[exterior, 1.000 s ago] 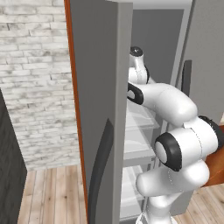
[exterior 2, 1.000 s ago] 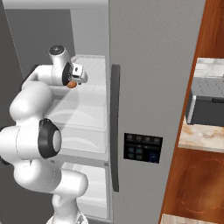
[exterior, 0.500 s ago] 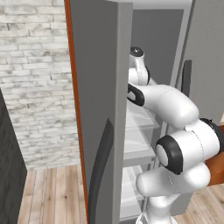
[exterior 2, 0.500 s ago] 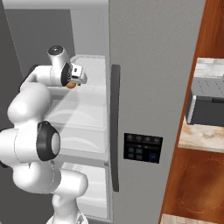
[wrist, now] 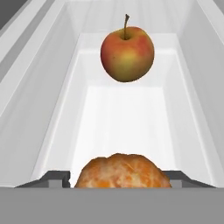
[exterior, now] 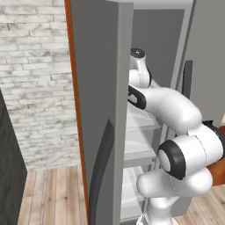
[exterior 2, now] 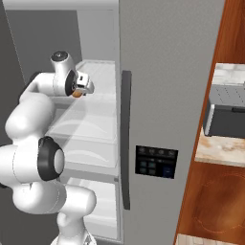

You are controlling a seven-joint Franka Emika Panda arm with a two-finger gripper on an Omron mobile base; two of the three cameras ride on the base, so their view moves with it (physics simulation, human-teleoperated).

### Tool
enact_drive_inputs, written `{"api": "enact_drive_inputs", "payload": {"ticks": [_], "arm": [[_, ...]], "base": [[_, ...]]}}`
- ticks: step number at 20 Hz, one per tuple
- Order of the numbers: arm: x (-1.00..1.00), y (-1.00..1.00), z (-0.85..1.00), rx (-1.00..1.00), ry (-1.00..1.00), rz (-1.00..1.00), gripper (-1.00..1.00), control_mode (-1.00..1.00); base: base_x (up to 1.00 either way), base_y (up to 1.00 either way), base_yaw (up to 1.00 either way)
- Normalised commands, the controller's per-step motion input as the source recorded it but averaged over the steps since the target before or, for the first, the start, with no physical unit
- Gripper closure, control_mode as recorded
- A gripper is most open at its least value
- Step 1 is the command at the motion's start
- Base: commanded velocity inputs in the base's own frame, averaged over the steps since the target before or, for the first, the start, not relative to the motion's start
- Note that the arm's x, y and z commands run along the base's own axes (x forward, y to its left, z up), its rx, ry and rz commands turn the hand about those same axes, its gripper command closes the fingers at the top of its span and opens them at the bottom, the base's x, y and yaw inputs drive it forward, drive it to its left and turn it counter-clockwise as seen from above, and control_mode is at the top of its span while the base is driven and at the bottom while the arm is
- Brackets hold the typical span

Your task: Pick the tangerine and apple from the fridge and place them inside the tupperware on the counter.

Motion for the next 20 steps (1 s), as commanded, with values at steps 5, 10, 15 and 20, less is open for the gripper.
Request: {"api": "enact_drive_inputs", "payload": {"ticks": [5,10,15,20], "arm": [[-0.03,0.00,-0.01,0.00,0.01,0.00,1.00,-1.00],[-0.77,-0.13,0.01,0.00,-0.26,-0.09,1.00,-1.00],[-0.94,-0.24,0.28,0.00,-0.23,-0.04,1.00,-1.00],[-0.88,-0.29,0.39,0.02,0.00,0.03,1.00,-1.00]], "base": [[0.00,0.00,0.00],[0.00,0.00,0.00],[0.00,0.00,0.00],[0.00,0.00,0.00]]}}
